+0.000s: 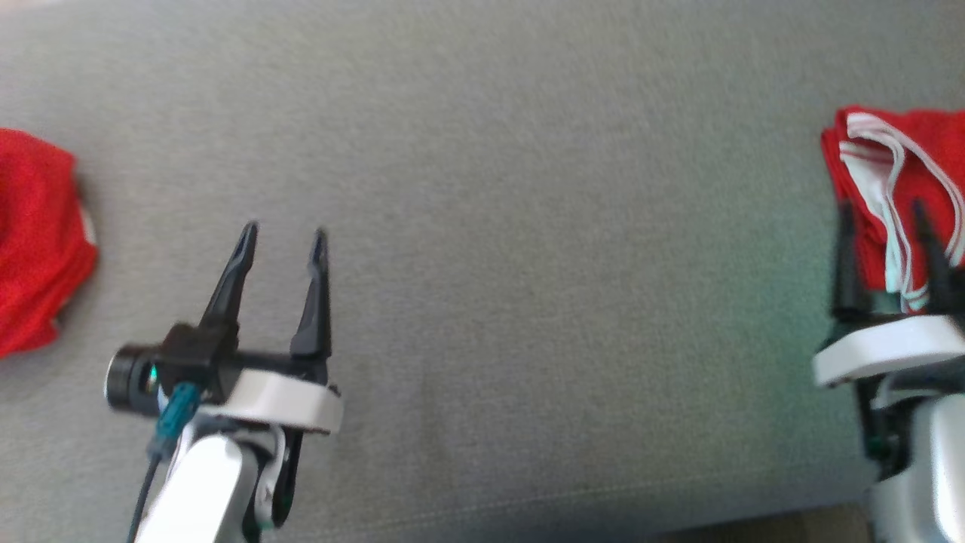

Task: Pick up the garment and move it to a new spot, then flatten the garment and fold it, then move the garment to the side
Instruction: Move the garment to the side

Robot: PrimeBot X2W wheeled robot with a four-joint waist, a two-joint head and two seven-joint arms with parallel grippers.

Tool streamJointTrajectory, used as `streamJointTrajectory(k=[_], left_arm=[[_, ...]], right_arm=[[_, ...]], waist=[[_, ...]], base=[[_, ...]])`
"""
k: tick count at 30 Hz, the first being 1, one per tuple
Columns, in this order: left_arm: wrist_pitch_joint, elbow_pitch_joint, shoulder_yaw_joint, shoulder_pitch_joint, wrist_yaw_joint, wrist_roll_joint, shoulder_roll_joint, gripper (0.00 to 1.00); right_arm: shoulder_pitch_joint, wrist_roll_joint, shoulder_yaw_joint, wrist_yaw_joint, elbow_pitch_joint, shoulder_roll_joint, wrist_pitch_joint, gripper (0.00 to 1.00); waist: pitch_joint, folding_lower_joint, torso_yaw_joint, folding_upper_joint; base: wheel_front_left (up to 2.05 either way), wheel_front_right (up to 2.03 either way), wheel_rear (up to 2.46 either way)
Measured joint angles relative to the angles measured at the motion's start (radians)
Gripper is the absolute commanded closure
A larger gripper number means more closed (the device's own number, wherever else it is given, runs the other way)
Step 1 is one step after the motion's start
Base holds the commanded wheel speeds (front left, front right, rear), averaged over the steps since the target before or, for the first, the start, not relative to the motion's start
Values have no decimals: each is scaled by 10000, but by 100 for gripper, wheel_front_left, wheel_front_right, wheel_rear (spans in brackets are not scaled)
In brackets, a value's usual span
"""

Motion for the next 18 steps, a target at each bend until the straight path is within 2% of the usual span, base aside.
streamJointTrajectory(k=[8, 18], left_arm=[[0, 142, 522, 1082, 77, -176, -13, 0], [0, 299, 786, 2050, 75, -176, -8, 0]], right_arm=[[704, 418, 1440, 0, -880, 207, 2, 0], [2155, 629, 1616, 0, -1590, 332, 270, 0]], waist=[[-1123, 0, 584, 0], [-2367, 0, 845, 0]], base=[[0, 0, 0], [0, 0, 0]])
